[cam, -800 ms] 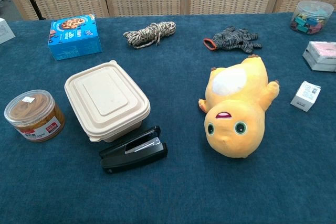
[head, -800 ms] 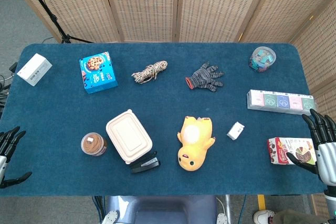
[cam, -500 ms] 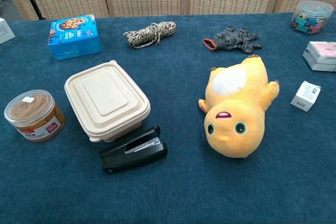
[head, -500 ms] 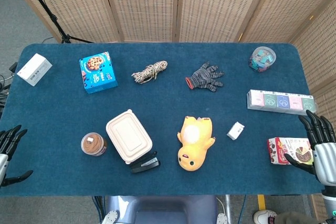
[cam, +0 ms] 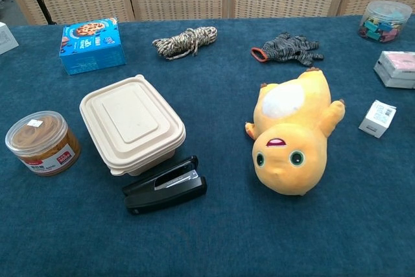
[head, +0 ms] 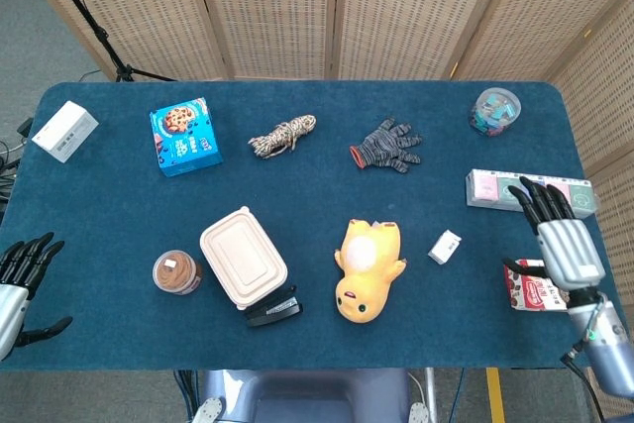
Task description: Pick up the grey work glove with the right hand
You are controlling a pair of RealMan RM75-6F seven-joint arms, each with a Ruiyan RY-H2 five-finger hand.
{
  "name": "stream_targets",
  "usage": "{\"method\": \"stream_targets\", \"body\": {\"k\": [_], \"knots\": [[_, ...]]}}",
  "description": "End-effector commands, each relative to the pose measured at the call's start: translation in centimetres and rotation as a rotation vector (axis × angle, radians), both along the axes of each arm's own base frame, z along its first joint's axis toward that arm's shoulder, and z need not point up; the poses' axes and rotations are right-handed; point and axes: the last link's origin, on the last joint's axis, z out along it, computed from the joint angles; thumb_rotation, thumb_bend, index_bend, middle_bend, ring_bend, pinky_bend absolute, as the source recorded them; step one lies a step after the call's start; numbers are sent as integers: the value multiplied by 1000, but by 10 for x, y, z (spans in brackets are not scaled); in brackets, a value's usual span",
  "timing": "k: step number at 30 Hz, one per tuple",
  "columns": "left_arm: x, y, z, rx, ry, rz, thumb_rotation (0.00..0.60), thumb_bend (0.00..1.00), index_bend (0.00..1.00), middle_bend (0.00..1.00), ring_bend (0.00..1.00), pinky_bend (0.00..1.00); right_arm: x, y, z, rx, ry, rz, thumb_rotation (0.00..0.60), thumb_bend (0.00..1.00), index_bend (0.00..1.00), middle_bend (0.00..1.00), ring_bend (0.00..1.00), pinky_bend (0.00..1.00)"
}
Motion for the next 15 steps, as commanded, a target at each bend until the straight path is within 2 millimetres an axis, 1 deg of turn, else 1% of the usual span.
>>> {"method": "stream_targets", "body": {"k": [1, 8, 11, 15], "knots": [[1, 0, -2, 12, 9, 0, 600, 0, 0, 0, 0, 0, 18, -60, -15, 33, 24, -4, 600, 0, 0, 0, 0, 0], [1, 7, -7, 2, 21, 26, 600, 0, 0, 0, 0, 0, 35, -129, -52, 117, -36, -78, 600, 0, 0, 0, 0, 0], [0, 12, -10, -4, 25, 49, 600, 0, 0, 0, 0, 0, 41, -153, -67, 134, -44, -103, 600, 0, 0, 0, 0, 0], [-3, 18, -12, -8, 32, 74, 600, 0, 0, 0, 0, 0, 49, -178, -85, 156, -64, -138, 600, 0, 0, 0, 0, 0]]}}
